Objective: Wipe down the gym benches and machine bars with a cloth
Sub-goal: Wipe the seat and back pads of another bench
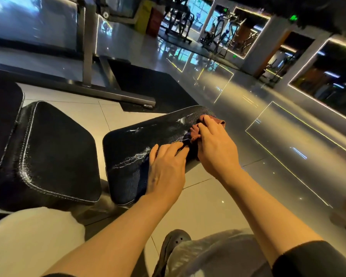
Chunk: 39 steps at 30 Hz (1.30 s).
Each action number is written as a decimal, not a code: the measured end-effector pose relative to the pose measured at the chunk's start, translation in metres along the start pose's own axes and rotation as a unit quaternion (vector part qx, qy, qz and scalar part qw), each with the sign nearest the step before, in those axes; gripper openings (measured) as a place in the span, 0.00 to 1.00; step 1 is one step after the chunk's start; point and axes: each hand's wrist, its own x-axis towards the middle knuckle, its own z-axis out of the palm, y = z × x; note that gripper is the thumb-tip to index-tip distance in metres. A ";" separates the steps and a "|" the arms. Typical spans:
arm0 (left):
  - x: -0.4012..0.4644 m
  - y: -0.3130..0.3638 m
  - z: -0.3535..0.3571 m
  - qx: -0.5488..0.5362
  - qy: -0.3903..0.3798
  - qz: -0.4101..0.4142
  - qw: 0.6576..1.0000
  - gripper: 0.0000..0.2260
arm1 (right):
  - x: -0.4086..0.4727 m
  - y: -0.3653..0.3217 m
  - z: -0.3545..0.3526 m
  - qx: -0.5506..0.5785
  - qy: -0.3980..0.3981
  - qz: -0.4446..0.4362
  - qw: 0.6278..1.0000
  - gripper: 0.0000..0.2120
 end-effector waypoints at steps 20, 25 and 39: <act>-0.028 0.000 0.005 0.002 0.041 -0.006 0.999 0.25 | 0.047 0.009 0.004 -0.032 -0.081 0.015 0.996 0.14; -0.027 -0.001 0.007 -0.036 0.059 -0.021 0.997 0.18 | -0.001 0.006 -0.014 -0.018 -0.083 -0.047 0.995 0.22; -0.012 -0.012 -0.021 -0.084 0.037 -0.144 0.985 0.25 | 0.014 -0.001 -0.012 -0.031 -0.066 -0.051 0.996 0.18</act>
